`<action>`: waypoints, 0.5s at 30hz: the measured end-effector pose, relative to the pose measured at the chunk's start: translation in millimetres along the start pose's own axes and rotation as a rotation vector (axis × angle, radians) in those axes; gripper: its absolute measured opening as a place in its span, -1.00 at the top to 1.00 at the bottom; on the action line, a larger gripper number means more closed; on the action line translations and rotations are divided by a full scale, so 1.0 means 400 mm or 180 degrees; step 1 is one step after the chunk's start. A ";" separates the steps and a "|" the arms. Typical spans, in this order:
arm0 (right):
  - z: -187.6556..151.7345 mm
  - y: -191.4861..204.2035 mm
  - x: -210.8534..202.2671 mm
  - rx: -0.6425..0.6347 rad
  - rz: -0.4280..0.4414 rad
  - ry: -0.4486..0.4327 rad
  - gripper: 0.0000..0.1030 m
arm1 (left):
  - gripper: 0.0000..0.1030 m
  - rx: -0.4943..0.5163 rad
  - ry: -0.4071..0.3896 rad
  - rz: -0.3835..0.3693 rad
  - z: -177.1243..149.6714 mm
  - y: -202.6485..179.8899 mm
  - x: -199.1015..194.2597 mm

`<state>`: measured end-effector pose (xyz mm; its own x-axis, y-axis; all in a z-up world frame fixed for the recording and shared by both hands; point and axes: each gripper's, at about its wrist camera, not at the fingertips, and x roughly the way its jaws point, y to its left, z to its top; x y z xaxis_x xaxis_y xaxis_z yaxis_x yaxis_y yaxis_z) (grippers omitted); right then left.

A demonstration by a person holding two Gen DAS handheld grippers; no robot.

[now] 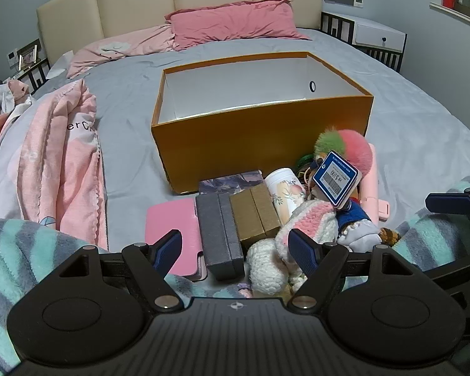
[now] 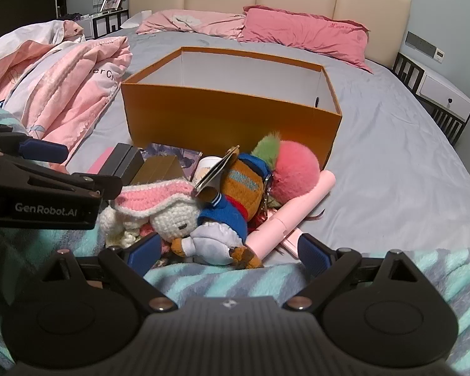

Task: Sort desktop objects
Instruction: 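Move both tools toward the pink notebook and grey box in the pile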

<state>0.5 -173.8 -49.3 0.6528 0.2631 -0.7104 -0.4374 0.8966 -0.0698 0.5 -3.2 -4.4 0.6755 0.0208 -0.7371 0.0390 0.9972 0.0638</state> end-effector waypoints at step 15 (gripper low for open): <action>-0.008 -0.016 -0.003 0.0066 0.0133 0.0078 -0.32 | -0.58 -0.0107 0.0067 -0.0114 0.003 0.026 0.005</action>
<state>0.7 -181.1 -50.1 0.6187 0.2920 -0.7294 -0.4509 0.8922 -0.0252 3.3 7.2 -4.4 0.6585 -0.0140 -0.7524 0.0380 0.9992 0.0146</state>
